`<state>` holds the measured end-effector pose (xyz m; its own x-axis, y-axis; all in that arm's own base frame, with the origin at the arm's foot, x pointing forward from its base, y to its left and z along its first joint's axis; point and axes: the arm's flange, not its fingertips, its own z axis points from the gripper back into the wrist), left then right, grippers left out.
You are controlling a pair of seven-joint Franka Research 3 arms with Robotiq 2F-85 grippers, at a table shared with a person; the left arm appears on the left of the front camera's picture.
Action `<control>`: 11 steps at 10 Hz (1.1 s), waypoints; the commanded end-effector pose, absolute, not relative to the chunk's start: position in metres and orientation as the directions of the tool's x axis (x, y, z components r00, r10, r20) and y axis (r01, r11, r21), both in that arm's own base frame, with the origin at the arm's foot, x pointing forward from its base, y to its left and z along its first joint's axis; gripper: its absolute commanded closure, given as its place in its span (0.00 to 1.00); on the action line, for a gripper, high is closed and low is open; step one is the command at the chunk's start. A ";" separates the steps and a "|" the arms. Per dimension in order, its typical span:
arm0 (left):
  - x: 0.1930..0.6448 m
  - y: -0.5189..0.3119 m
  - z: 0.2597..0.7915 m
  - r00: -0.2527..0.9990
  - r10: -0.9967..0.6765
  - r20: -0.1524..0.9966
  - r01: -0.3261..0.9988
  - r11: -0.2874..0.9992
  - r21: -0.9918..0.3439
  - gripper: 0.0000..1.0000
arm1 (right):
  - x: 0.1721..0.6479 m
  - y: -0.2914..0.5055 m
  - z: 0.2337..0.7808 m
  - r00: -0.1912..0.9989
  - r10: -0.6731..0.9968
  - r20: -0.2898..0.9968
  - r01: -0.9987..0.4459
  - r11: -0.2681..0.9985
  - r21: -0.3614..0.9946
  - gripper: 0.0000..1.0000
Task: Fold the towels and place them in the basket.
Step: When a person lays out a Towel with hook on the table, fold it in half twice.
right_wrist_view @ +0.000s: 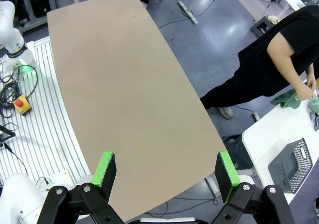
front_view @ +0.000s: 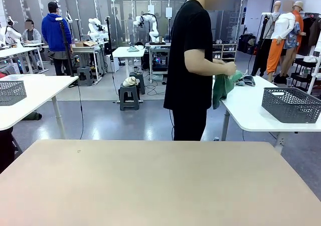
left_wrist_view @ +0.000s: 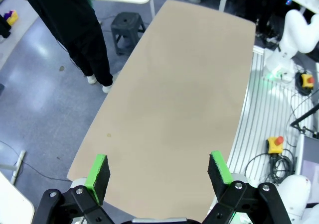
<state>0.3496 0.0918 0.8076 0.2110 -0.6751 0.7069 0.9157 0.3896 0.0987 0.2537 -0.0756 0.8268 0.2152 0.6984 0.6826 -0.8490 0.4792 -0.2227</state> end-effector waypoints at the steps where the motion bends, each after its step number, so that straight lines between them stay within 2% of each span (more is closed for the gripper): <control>1: 0.351 0.112 0.815 0.195 -0.643 0.740 0.926 0.370 0.078 0.00 | 0.253 -0.089 0.820 0.211 0.687 0.695 -0.859 0.470 -0.204 0.00; 6: 0.344 0.134 0.817 0.146 -0.605 0.783 0.927 0.361 0.106 0.00 | 0.244 -0.098 0.812 0.213 0.676 0.706 -0.862 0.470 -0.190 0.00; 11: 0.346 0.133 0.815 0.172 -0.597 0.784 0.915 0.392 0.098 0.00 | 0.249 -0.097 0.820 0.235 0.674 0.701 -0.852 0.490 -0.185 0.00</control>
<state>0.3460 0.1356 0.8132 0.1779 -0.6013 0.7790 0.9131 0.3960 0.0971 0.2495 -0.0981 0.8183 0.2433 0.6749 0.6967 -0.8498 0.4946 -0.1824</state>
